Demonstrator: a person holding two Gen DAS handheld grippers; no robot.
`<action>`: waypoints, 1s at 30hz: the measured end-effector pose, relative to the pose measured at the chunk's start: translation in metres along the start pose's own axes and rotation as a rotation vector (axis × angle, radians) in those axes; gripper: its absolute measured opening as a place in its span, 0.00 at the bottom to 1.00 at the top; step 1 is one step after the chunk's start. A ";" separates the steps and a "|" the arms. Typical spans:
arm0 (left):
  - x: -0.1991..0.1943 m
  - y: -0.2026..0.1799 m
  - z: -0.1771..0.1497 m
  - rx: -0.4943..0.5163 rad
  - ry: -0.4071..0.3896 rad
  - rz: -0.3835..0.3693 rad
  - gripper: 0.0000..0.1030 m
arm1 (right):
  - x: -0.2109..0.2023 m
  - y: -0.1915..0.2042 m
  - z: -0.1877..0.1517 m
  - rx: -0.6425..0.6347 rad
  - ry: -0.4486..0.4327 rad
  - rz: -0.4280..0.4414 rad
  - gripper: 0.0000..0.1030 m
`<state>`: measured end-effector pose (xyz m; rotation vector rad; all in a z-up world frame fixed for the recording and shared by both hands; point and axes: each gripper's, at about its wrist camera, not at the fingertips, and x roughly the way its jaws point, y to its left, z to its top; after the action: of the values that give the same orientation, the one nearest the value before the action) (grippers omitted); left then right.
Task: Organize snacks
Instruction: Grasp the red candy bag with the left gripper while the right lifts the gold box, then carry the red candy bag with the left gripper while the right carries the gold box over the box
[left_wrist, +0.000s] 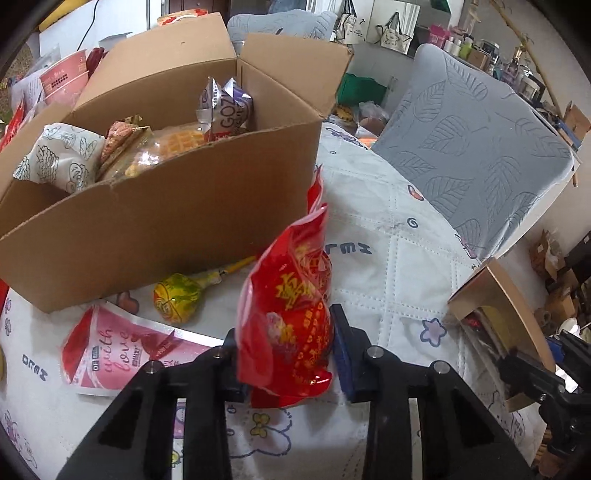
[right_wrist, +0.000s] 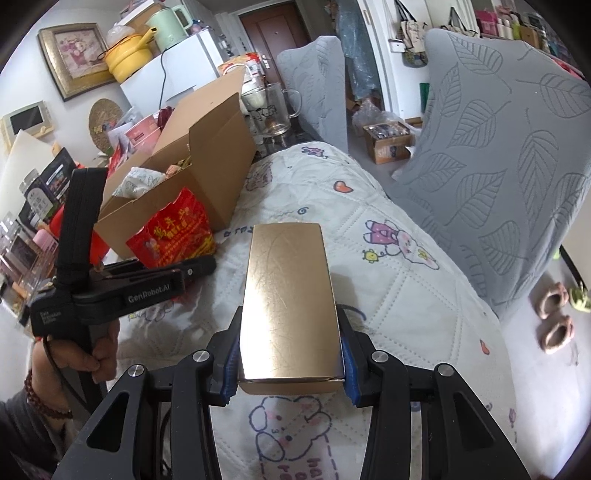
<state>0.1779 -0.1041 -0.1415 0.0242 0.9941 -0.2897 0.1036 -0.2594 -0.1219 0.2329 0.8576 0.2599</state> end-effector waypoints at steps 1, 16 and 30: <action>-0.001 -0.001 -0.001 0.006 0.000 -0.003 0.33 | 0.000 0.002 0.000 -0.003 0.001 0.001 0.42; -0.050 0.001 -0.037 0.007 0.008 -0.055 0.32 | -0.011 0.027 -0.018 -0.018 -0.010 0.023 0.42; -0.067 0.028 -0.084 -0.029 0.069 -0.055 0.32 | 0.002 0.063 -0.042 -0.094 0.060 -0.006 0.43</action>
<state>0.0821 -0.0488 -0.1350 -0.0193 1.0686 -0.3263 0.0643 -0.1955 -0.1303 0.1355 0.9031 0.3023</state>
